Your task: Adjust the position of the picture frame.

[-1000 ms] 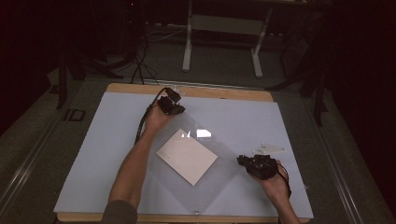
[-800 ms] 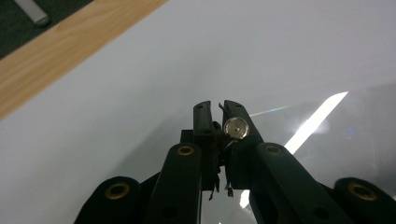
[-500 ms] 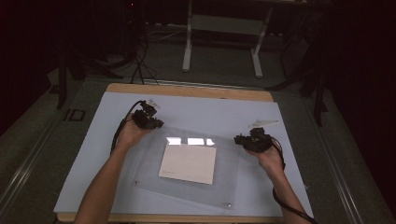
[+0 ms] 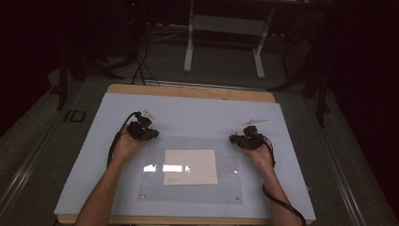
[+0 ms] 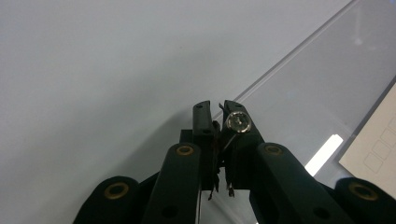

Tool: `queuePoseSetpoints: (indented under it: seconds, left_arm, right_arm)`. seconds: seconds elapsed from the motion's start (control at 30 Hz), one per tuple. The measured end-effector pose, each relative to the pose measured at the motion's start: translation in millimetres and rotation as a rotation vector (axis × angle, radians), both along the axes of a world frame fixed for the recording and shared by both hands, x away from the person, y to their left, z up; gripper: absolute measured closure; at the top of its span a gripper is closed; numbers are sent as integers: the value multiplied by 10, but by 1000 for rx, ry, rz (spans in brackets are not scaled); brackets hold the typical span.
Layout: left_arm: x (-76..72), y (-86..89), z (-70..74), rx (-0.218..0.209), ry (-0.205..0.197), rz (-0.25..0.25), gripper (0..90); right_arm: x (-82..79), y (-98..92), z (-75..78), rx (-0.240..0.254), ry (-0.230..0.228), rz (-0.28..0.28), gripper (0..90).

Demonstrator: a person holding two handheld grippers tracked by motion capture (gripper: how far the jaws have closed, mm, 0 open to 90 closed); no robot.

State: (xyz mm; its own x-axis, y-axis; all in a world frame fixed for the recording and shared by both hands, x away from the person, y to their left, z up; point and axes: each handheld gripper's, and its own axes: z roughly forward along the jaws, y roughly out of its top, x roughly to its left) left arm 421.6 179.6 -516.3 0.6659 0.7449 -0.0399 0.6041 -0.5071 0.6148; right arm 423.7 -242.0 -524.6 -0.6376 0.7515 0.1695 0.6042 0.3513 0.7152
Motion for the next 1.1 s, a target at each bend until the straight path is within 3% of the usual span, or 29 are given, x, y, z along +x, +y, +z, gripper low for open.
queuePoseSetpoints:
  seconds: [0.1,0.27,0.37,0.83,1.1]
  left_arm:
    - [-31,1,2,4,1,3,846]
    - [-50,14,-16,-26,-3,24,844]
    - [-61,-6,-4,-2,-3,32,845]
    - [-36,-27,-33,-35,-26,63,841]
    - [-50,-19,-40,-39,-35,62,833]
  right_arm:
    - [5,2,-9,8,-7,-2,824]
    - [-2,-3,-22,17,-17,-4,824]
    - [-12,18,-23,6,-27,-17,827]
    - [12,53,-13,-31,-57,-60,835]
    - [12,23,-34,0,-50,-61,827]
